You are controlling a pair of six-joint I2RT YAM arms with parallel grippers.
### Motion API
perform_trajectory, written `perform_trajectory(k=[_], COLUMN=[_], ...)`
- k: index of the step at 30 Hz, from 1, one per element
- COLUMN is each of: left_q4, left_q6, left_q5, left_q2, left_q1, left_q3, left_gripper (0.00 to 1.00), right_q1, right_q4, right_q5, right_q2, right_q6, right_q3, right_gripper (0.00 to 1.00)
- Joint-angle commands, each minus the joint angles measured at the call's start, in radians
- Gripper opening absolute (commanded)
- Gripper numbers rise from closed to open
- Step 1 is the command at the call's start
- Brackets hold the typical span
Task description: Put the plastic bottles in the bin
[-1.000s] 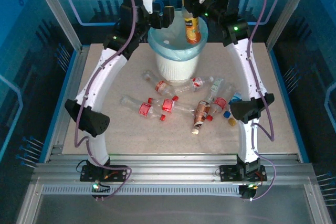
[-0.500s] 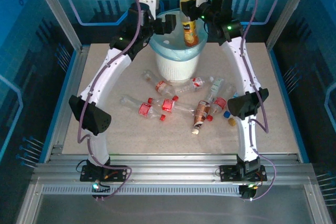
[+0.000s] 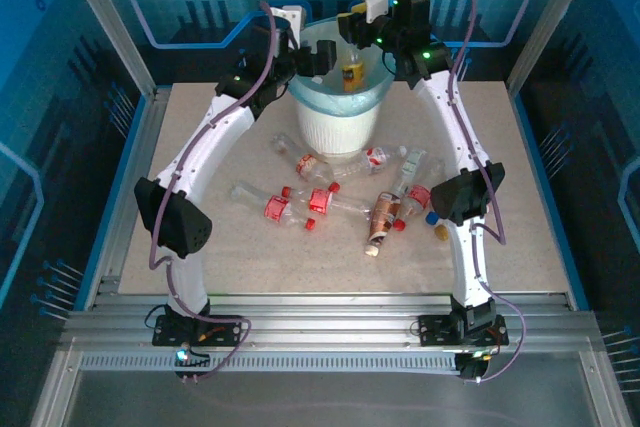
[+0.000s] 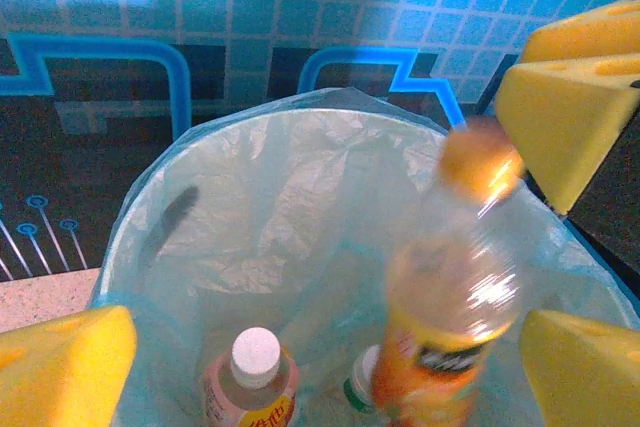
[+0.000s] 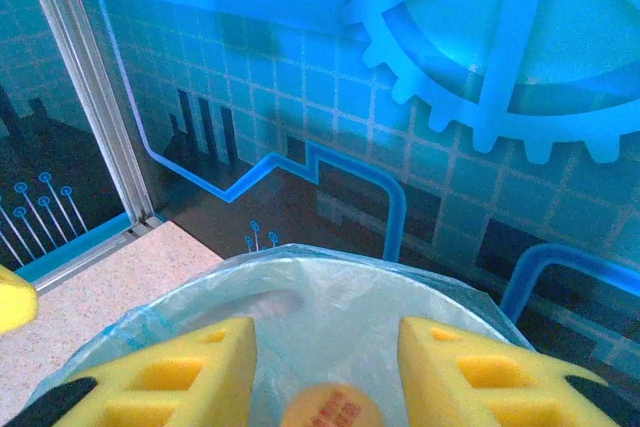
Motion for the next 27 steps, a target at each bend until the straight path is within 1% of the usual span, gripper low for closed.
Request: perform_trajectory(k=[1, 14, 22, 27], left_q4=[0.030, 0.056, 0.055, 0.033], left_q6=[-0.024, -0.025, -0.022, -0.037], left_q5=[0.022, 0.014, 0.013, 0.012], left_q2=[-0.039, -0.078, -0.094, -0.133], left_q1=[0.005, 0.006, 0.007, 0.006], left_q3=[-0.022, -0.085, -0.088, -0.089], left_gripper=[0.99, 0.99, 0.99, 0.99], right_q1=[0.003, 0.012, 0.024, 0.037], right_q4=[0.020, -0.012, -0.017, -0.034], right_q5=[0.017, 0.016, 0.009, -0.007], right_q2=[-0.021, -0.044, -0.055, -0.086], right_q6=[-0.008, -0.014, -0.015, -0.013], right_q3=[0.000, -0.001, -0.001, 0.002], right_gripper=[0.43, 0.40, 0.40, 0.41])
